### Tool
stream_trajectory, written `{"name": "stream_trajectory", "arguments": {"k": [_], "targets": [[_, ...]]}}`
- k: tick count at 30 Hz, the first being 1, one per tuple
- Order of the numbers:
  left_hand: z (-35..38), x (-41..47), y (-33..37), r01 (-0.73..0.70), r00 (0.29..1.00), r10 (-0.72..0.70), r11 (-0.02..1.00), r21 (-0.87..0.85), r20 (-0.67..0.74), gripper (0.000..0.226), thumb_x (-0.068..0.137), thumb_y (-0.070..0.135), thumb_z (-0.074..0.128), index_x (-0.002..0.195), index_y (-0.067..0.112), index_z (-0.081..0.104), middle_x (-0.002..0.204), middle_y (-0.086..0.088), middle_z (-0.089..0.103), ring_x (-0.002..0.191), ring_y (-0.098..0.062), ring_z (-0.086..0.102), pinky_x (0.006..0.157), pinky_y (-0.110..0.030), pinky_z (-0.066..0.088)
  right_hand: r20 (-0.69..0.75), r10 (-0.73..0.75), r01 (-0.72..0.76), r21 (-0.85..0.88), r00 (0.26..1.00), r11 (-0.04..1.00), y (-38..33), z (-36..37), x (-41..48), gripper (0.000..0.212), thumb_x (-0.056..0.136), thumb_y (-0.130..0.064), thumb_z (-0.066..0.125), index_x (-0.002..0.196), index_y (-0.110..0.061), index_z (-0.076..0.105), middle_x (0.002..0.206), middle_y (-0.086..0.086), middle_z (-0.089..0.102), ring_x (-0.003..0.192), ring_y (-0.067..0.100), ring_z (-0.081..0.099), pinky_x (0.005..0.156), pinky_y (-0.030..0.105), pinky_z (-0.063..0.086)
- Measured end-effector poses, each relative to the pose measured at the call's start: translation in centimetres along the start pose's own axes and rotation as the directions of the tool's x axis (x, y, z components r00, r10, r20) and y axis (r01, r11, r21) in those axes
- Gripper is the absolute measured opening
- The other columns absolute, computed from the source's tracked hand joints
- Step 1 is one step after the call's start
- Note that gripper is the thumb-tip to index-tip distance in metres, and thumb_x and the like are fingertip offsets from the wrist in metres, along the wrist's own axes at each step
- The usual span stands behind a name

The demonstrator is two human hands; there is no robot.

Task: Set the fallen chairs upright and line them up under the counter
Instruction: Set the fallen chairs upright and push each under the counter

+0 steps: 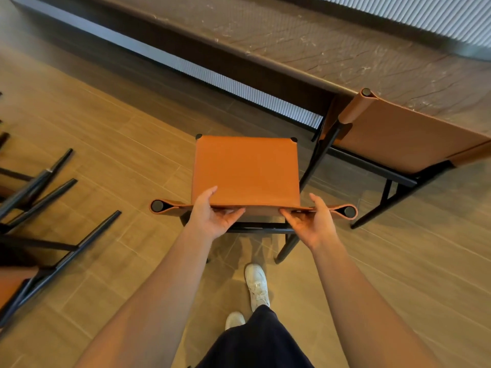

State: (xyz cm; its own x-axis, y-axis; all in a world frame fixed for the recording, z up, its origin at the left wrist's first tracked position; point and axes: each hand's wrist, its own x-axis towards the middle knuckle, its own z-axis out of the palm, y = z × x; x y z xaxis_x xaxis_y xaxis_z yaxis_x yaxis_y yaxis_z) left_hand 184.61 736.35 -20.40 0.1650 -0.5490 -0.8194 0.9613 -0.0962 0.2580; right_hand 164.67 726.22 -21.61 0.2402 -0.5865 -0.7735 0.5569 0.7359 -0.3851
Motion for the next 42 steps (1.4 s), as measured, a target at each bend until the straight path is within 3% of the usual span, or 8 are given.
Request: {"name": "stream_trajectory", "arguments": {"k": [5,12,18,21,24,32,37,42], "targets": [[-0.3,0.2,-0.5,-0.009,0.979,0.038,0.99,0.142,-0.201,0.032,0.095,0.014,0.049,0.123,-0.001,0.046,0.128,-0.027,0.052,0.115,-0.038,0.056,0.088,-0.047,0.049,-0.068,0.033,-0.042,-0.137,0.997,0.99,0.5,1.2,-0.4,0.042,0.092,-0.02,0.062,0.129,-0.007,0.049,0.124,0.017,0.06,0.105,0.033,0.062,0.087,0.055,0.052],[1.3,0.9,1.5,0.012,0.969,0.054,0.965,0.263,-0.24,0.031,0.093,0.011,0.054,0.12,-0.002,0.05,0.12,-0.028,0.057,0.1,-0.036,0.063,0.073,-0.039,0.054,-0.106,0.025,-0.042,-0.164,0.994,0.986,-0.2,2.7,0.8,0.042,0.091,0.011,0.039,0.132,0.005,0.043,0.128,0.024,0.054,0.116,0.042,0.054,0.091,0.057,0.045],[4.5,1.4,4.4,0.011,0.974,0.048,0.965,0.262,-0.22,0.047,0.089,0.027,0.064,0.128,0.005,0.046,0.119,-0.029,0.056,0.098,-0.038,0.064,0.062,-0.043,0.055,-0.096,0.009,-0.027,-0.189,0.995,0.982,-2.2,6.4,1.7,0.033,0.095,-0.008,0.055,0.127,-0.003,0.048,0.121,0.019,0.058,0.104,0.036,0.059,0.089,0.06,0.047],[6.6,1.6,6.5,-0.005,0.986,0.047,0.969,0.247,-0.162,0.058,0.086,0.04,0.067,0.128,0.01,0.04,0.121,-0.028,0.055,0.101,-0.04,0.062,0.072,-0.047,0.055,-0.123,-0.004,-0.019,-0.188,0.992,0.982,-4.2,9.9,2.6,0.036,0.089,-0.008,0.064,0.121,-0.009,0.047,0.111,0.016,0.054,0.102,0.037,0.055,0.089,0.064,0.047],[8.7,2.2,8.3,-0.034,0.988,0.061,0.982,0.188,-0.143,0.05,0.09,0.02,0.063,0.133,0.005,0.042,0.126,-0.026,0.055,0.114,-0.041,0.057,0.084,-0.05,0.052,-0.175,0.013,-0.05,-0.213,0.985,0.976,-5.8,12.8,3.7,0.046,0.086,0.013,0.05,0.127,-0.006,0.044,0.12,0.019,0.046,0.122,0.045,0.045,0.092,0.063,0.047],[16.2,4.4,13.7,-0.059,0.968,0.096,0.986,0.159,-0.233,0.06,0.085,0.015,0.067,0.139,0.014,0.039,0.138,-0.02,0.049,0.125,-0.043,0.048,0.096,-0.057,0.046,-0.19,0.034,-0.085,-0.265,0.981,0.961,-10.0,20.3,6.4,0.044,0.084,0.013,0.045,0.124,-0.001,0.038,0.139,0.025,0.036,0.129,0.056,0.033,0.088,0.059,0.049],[19.9,5.5,17.2,-0.024,0.972,0.085,0.963,0.269,-0.217,0.049,0.087,0.001,0.054,0.135,0.0,0.043,0.136,-0.032,0.047,0.124,-0.046,0.049,0.061,-0.047,0.056,-0.171,-0.008,-0.046,-0.311,0.985,0.949,-12.1,24.3,8.3,0.056,0.083,0.012,0.046,0.136,-0.006,0.037,0.14,0.024,0.036,0.127,0.055,0.035,0.073,0.057,0.053],[22.8,6.2,19.7,-0.001,0.986,0.05,0.957,0.289,-0.162,0.013,0.085,-0.008,0.05,0.096,-0.015,0.051,0.132,-0.038,0.047,0.121,-0.045,0.052,0.063,-0.041,0.057,-0.114,-0.03,-0.024,-0.442,0.993,0.897,-14.2,27.3,10.1,0.043,0.084,0.012,0.044,0.126,0.003,0.045,0.131,0.029,0.043,0.118,0.052,0.046,0.056,0.05,0.056]]}}
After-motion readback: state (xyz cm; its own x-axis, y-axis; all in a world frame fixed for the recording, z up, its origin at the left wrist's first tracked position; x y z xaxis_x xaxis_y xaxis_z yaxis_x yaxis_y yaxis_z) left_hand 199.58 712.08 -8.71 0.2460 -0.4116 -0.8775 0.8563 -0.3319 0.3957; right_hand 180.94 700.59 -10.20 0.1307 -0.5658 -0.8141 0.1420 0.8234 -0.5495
